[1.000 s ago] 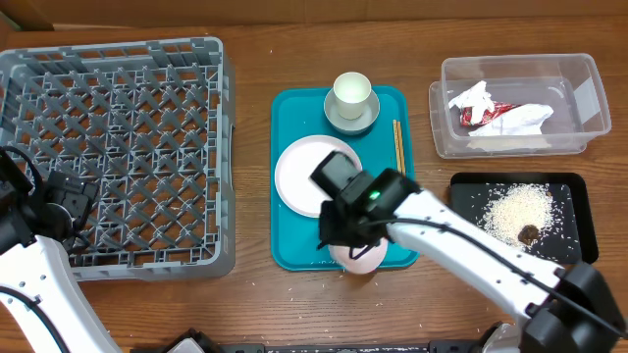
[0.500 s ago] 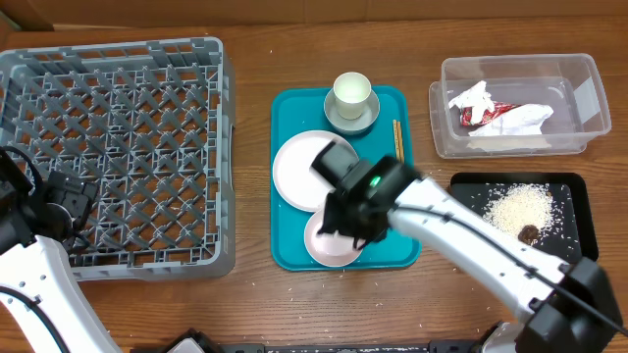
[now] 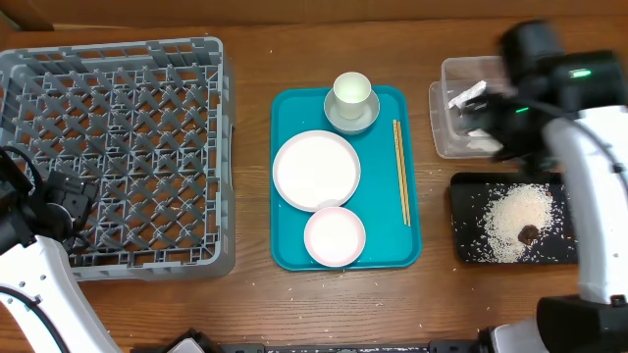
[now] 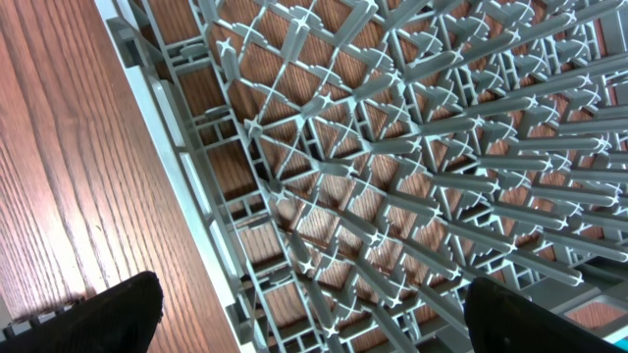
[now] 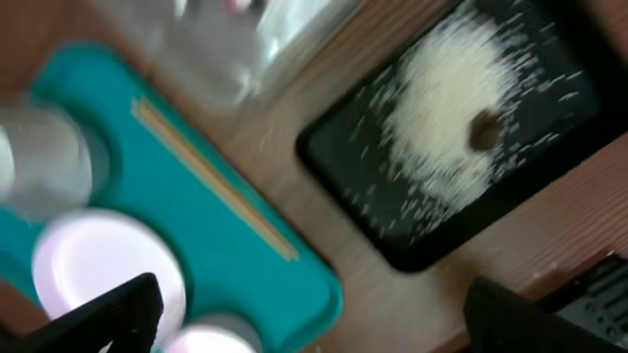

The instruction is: Sort waste into correct bins and load items into the dishwasher

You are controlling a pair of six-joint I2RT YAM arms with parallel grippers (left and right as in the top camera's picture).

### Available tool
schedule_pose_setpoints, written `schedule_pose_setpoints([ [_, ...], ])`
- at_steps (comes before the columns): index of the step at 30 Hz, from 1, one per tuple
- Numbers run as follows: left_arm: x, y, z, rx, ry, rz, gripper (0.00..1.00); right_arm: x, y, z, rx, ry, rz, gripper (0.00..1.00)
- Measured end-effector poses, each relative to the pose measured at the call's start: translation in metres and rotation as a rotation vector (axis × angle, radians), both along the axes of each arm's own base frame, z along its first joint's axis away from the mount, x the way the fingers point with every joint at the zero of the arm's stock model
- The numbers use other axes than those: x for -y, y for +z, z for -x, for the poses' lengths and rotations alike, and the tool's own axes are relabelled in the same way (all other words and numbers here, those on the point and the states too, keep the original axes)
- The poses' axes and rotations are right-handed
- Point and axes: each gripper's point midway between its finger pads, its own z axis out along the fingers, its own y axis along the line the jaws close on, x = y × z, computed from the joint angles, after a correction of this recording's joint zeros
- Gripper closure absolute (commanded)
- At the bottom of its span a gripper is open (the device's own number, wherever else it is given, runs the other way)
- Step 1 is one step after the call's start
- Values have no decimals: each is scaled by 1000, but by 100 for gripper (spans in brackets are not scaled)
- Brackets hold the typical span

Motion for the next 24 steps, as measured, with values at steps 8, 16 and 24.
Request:
schedule_pose_setpoints([
  [8, -2, 2, -4, 19, -2, -8, 0, 126, 9, 11, 66, -342, 67, 0],
  [16, 73, -6, -7, 86, -105, 375, 0, 176, 14, 20, 127, -479, 94, 0],
  [24, 181, 10, -30, 136, -602, 568, 0, 178, 14, 20, 128, -482, 95, 0],
])
